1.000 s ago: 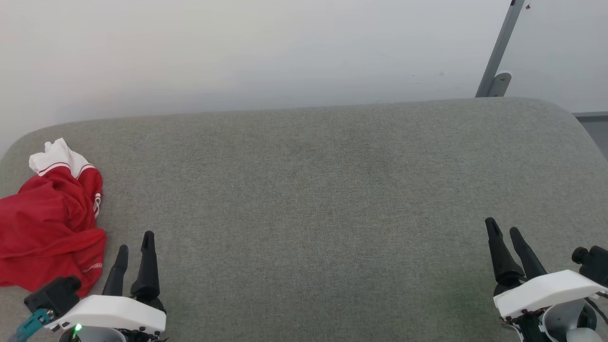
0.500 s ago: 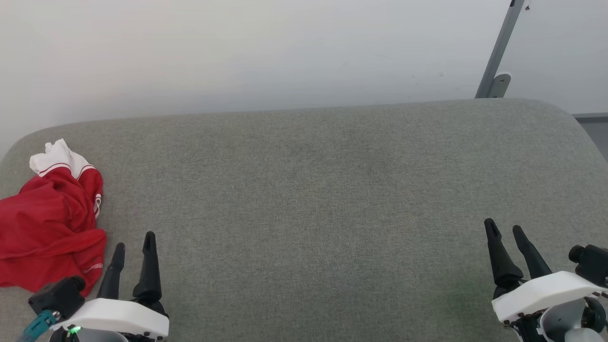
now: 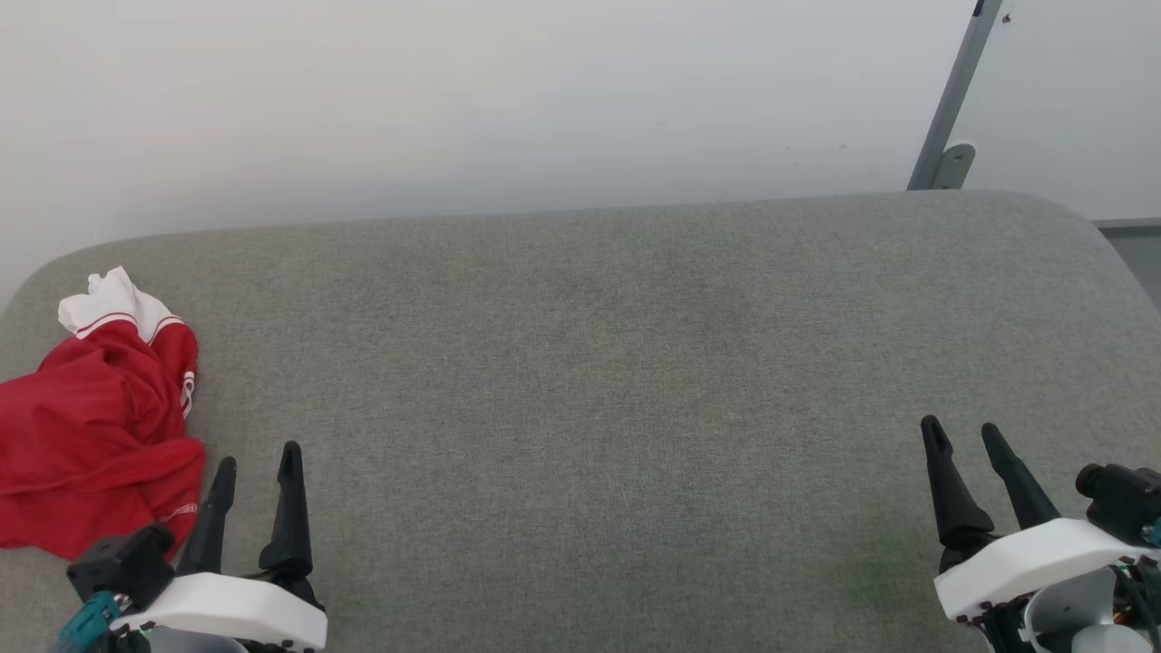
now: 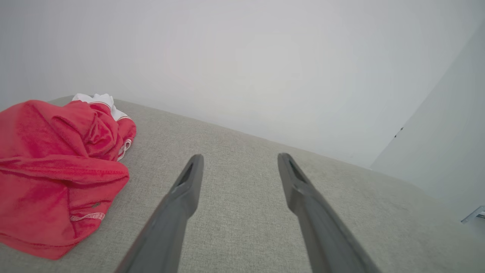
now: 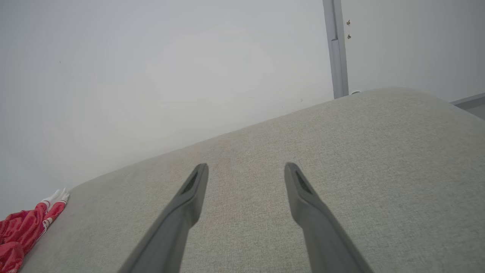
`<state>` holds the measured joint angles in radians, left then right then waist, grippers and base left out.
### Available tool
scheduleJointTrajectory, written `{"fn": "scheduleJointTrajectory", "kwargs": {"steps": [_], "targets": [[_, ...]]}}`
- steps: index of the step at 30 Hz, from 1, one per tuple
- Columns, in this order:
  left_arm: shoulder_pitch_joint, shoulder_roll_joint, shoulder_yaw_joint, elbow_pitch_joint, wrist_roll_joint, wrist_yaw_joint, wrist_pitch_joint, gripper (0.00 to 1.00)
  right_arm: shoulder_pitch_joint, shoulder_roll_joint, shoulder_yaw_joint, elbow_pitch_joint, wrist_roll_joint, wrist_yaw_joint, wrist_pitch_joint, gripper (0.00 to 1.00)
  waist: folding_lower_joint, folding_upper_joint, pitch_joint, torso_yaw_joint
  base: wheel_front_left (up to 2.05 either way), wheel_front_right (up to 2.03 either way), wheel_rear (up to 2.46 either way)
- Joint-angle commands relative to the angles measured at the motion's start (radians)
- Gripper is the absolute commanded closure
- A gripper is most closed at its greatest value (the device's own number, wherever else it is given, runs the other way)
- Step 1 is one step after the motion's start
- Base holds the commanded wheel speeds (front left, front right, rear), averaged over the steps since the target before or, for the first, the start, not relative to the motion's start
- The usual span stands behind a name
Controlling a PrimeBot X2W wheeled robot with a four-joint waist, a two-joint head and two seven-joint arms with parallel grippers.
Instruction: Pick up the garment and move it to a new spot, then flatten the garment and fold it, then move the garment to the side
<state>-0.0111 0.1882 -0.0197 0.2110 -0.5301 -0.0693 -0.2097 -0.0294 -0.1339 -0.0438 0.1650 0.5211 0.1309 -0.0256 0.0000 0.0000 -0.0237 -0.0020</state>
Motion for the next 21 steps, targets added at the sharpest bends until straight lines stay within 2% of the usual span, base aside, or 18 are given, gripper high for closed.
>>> {"fn": "scheduleJointTrajectory", "kwargs": {"steps": [1,21], "targets": [[0.009,0.006,-0.003,-0.01,0.027,0.004,-0.01,0.0,0.005,-0.008,0.001,-0.01,-0.018,0.0,-0.007,0.0,0.0,0.0,0.0,0.0,0.0,0.0,0.0],[0.017,0.028,-0.024,-0.012,0.134,0.014,-0.046,0.0,0.008,-0.029,0.019,-0.017,-0.142,0.0,-0.026,0.0,0.0,0.0,-0.007,0.001,0.0,0.0,0.0]]}}
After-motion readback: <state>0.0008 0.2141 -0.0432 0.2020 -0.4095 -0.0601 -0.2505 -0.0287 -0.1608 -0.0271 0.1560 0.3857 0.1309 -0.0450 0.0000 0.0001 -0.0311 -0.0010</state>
